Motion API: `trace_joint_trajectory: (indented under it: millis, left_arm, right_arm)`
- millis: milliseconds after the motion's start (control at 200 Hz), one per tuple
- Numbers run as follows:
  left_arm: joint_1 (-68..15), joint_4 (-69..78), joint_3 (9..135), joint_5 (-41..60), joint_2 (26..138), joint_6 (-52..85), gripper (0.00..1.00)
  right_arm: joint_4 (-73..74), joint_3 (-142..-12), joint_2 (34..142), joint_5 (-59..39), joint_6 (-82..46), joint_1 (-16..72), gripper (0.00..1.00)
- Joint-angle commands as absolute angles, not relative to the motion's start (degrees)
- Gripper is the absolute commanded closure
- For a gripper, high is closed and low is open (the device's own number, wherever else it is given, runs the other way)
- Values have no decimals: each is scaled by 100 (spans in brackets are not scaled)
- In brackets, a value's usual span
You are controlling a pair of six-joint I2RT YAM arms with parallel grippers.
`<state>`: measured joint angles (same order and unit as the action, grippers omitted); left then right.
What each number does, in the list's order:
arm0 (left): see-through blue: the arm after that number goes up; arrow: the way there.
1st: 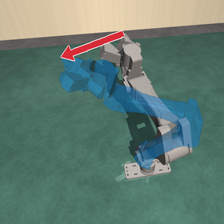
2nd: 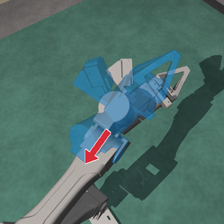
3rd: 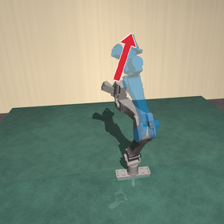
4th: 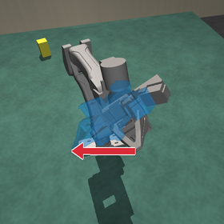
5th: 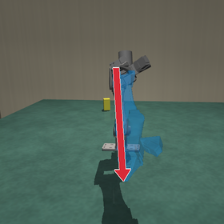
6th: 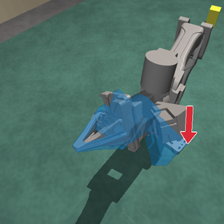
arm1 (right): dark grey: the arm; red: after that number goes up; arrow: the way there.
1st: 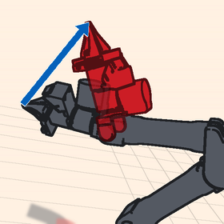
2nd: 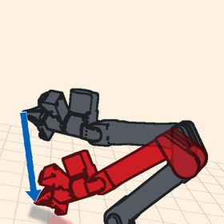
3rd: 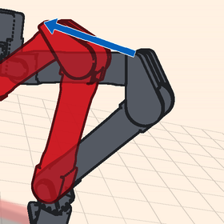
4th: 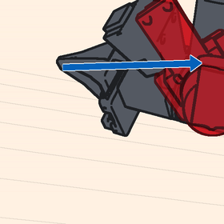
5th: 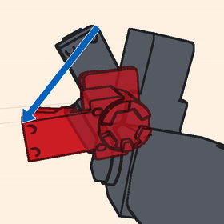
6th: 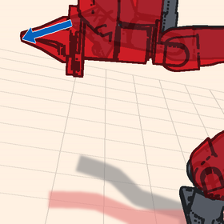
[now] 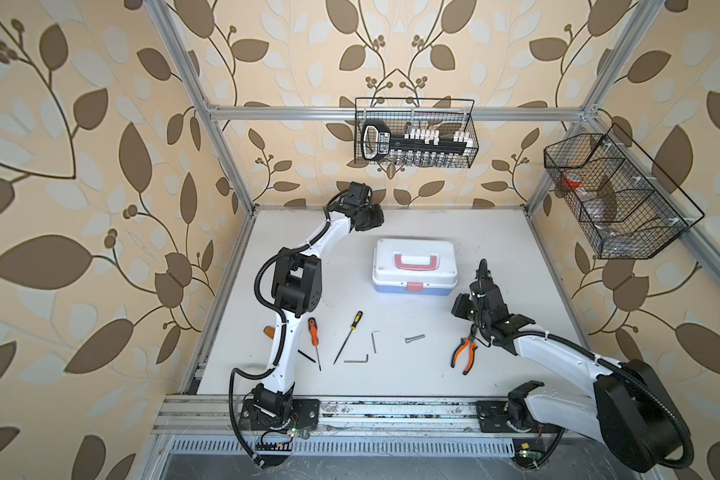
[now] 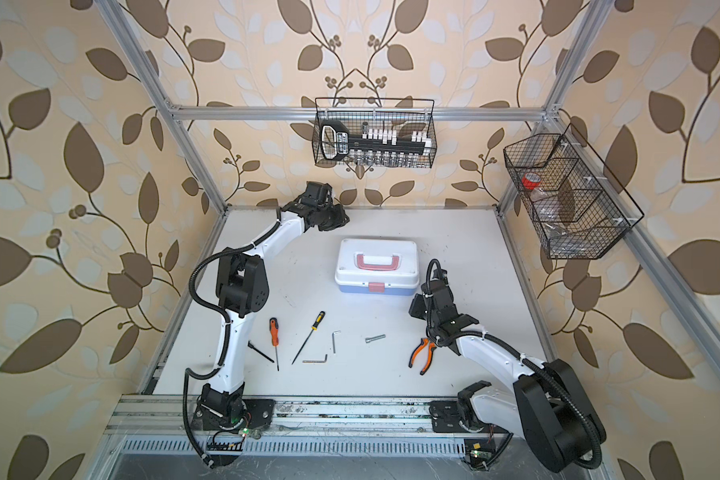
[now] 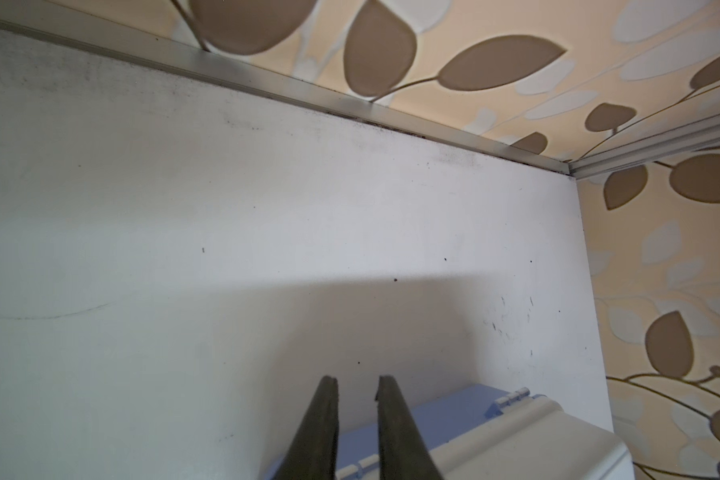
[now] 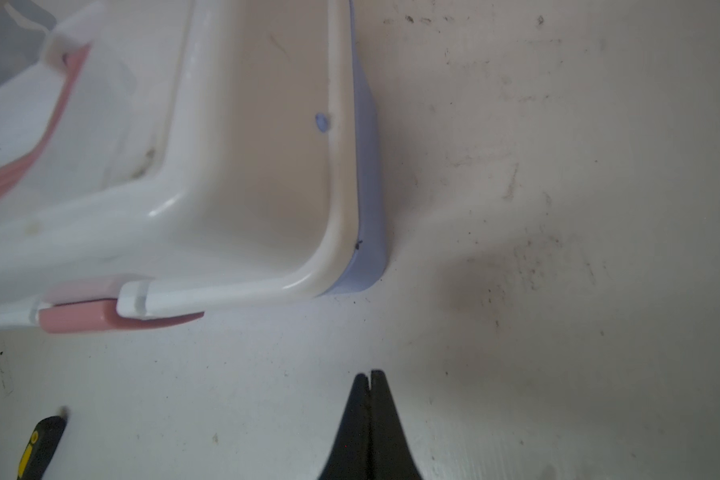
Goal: Pack the tool kit
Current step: 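Bring left gripper to the box's far end while right gripper approaches its pink latch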
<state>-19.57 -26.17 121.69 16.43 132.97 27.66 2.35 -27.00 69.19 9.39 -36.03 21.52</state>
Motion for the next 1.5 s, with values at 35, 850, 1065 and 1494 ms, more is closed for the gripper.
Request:
trace_joint_trajectory:
  millis: [35, 850, 1065, 1494]
  left_arm:
    - [-2029, -2712, 12419, 1794, 13392, 2623, 82]
    - [-2206, -1807, 9180, 1746, 11607, 3021, 91]
    - [-2197, -1942, 8306, 1248, 10786, 3045, 94]
    - [-2193, -2376, 8205, 844, 9808, 3163, 88]
  right_arm:
    - [538, -3018, 7321, 693, -3638, 1994, 100]
    - [716, -5292, 9863, 42, -3332, 1795, 100]
    - [654, -5974, 10441, -181, -3286, 2128, 100]
    - [677, -5612, 9890, -409, -3270, 1875, 100]
